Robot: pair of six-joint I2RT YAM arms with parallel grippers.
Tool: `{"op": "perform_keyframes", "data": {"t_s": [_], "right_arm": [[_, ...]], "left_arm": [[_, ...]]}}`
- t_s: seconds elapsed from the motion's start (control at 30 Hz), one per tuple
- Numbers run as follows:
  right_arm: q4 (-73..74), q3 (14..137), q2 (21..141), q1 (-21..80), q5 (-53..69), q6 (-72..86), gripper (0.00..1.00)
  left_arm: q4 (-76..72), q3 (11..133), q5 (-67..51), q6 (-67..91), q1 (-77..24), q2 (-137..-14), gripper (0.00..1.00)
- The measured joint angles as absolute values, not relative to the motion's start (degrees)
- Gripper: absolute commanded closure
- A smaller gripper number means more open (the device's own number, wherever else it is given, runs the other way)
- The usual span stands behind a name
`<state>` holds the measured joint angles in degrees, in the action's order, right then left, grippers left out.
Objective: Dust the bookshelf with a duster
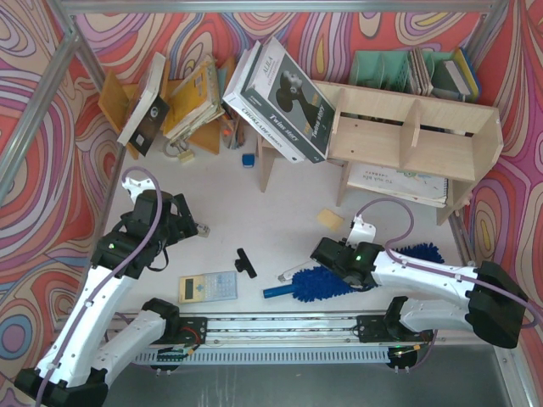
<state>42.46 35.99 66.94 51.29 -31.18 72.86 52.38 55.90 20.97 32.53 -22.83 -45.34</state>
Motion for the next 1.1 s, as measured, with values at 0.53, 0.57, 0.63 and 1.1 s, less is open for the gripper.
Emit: {"op": "perform_keyframes", "data": {"t_s": [0.53, 0.57, 0.63, 1.1], "right_arm": [[39.4, 35.4, 69.4, 50.9, -30.1, 71.4, 0.77], [39.4, 35.4, 69.4, 50.9, -30.1, 71.4, 0.77], [39.4, 35.5, 69.4, 50.8, -30.2, 71.2, 0.79], [40.6, 38.9, 69.4, 50.6, -32.1, 70.2, 0.81]], "left_arm": [[52.4, 55.9, 21.0, 32.5, -22.8, -45.5, 0.02], [52.4, 55.9, 21.0, 32.5, -22.8, -45.5, 0.02], [52.4, 55.9, 21.0, 32.5, -22.8, -45.7, 0.02], [52.4, 55.9, 20.8, 32.5, -22.8, -45.8, 0.02]]}}
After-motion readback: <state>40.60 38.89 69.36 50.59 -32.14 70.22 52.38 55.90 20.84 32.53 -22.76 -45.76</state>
